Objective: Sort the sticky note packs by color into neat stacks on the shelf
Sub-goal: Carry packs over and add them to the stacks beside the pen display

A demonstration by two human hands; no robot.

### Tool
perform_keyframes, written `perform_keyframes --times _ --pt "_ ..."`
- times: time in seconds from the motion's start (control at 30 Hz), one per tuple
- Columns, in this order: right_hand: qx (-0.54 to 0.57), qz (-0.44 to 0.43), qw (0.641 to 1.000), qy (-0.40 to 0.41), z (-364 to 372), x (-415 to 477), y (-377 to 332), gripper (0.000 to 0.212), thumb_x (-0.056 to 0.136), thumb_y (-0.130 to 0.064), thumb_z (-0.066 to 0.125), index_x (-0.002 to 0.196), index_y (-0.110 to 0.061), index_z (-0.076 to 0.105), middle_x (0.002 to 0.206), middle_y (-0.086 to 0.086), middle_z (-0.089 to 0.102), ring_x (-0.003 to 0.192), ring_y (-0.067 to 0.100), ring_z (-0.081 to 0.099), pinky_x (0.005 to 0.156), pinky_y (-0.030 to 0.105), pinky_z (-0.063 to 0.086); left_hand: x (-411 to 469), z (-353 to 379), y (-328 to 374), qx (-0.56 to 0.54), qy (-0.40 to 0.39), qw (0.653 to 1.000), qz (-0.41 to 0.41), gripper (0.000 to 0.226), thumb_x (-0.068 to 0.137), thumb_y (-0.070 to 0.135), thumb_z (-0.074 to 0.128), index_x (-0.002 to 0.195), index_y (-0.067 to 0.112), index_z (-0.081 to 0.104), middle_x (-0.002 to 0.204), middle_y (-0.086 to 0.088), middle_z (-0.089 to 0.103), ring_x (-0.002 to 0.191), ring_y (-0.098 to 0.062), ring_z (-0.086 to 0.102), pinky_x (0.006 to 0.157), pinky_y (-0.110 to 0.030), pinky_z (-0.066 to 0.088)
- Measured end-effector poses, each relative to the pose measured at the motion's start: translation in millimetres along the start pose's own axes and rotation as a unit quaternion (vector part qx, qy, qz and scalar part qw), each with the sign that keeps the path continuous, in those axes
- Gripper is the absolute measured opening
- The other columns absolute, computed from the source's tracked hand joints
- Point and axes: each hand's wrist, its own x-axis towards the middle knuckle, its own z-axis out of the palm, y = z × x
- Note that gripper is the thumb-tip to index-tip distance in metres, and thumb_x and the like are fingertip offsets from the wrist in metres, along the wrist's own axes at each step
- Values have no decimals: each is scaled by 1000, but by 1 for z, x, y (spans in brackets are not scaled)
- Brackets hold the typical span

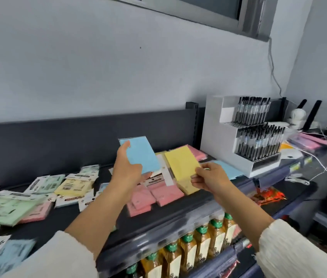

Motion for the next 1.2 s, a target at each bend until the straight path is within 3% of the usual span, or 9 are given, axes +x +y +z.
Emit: perform_keyframes --times 0.17,0.3,0.5,0.6,0.73,0.87,0.93,1.03,1.2 --pt "-25 1 998 -52 -2 58 -6 11 96 -3 46 86 -7 49 73 13 56 58 17 57 55 24 57 35 17 0 55 43 997 13 76 88 -18 40 142 34 30 125 2 40 110 -26 53 67 -33 56" --pt "-26 38 996 -80 4 96 -10 6 97 -4 46 98 -3 52 77 14 59 62 16 59 60 25 56 68 26 2 78 71 994 28 76 88 -17 39 143 35 28 126 0 40 113 -25 50 67 -29 54" --pt "-16 82 991 -108 26 148 -19 10 95 -5 49 104 -4 53 76 13 62 62 15 62 56 24 57 119 26 1 105 97 989 28 75 88 -13 41 144 34 26 121 -1 41 109 -23 49 89 -40 52" --pt "-122 69 982 -126 37 162 -13 17 94 -4 48 109 0 54 75 14 63 57 16 60 51 23 55 140 29 -5 108 78 991 6 75 87 -12 45 144 33 27 123 -2 40 111 -25 50 94 -45 50" --pt "-301 11 945 -130 36 173 -5 16 92 -12 53 95 1 61 72 13 66 51 18 59 54 26 54 160 44 -17 104 13 993 -46 75 86 -13 50 143 32 31 132 -4 40 114 -27 51 90 -45 53" --pt "-482 -93 867 -90 14 180 -14 29 90 -40 54 105 -15 58 91 4 62 80 19 62 71 33 50 165 64 -19 124 -37 990 -52 67 85 -11 56 138 26 41 130 -6 49 109 -24 56 78 -33 54" --pt "-433 -113 891 -72 -4 179 -21 30 91 -39 53 114 -20 55 95 -1 58 85 18 59 72 32 48 164 74 -18 131 -45 989 -49 61 86 -8 57 135 25 46 127 -5 54 105 -21 59 70 -26 53" --pt "-327 -150 930 -78 -33 169 -30 28 92 -30 55 119 -22 55 86 1 63 71 13 59 62 27 46 159 92 -17 122 -55 990 -53 51 91 -1 54 133 27 49 123 -3 58 102 -17 61 67 -25 52" --pt "-218 -219 946 -94 -83 142 -44 25 91 -26 58 115 -26 56 80 8 66 60 12 57 57 27 45 138 138 -23 114 -84 988 -57 43 89 1 59 127 22 54 116 -4 64 103 -18 63 87 -33 54"
